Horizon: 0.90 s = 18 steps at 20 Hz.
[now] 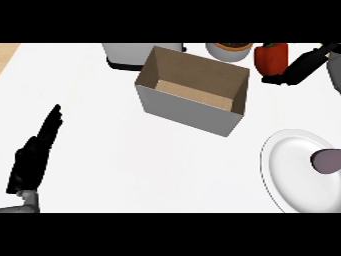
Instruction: Pick the bell pepper from the plate and place it in the cardboard box
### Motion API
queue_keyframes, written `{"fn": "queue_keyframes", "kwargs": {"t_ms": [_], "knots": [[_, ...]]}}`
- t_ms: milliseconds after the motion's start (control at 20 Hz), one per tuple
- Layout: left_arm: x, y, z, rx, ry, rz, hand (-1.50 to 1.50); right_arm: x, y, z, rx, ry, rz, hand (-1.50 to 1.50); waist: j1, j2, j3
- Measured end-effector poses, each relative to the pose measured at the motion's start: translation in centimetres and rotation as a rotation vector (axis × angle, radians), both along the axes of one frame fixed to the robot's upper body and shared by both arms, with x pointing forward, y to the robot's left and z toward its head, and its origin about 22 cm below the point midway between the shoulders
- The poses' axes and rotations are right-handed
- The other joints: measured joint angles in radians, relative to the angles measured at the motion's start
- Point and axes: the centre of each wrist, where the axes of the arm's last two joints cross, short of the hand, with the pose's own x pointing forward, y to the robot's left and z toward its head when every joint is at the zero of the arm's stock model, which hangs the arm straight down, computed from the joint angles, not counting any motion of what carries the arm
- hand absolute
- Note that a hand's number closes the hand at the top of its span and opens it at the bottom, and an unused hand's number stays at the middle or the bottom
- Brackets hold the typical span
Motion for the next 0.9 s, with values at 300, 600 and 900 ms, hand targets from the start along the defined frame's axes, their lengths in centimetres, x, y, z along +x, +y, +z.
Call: {"fn": "queue_keyframes", "kwargs": {"t_ms": [300,600,900], "knots": [[0.6,-0.6,-0.2,0.002,0.0,0.0,0.0,1.4,6.4,0.4,-0.044,0.031,0.025,1.5,-0.006,-0.001,0.0],[0.1,-0.7,-0.2,-0.002,0.001,0.003,0.0,1.7,12.3,-1.7,-0.12,0.079,0.036,1.5,-0.005,-0.001,-0.001],[0.5,-1.2,0.4,0.001,-0.004,-0.006,0.0,1.6,16.6,-5.5,-0.201,0.117,0.012,1.5,0.003,0.004,0.0]]}}
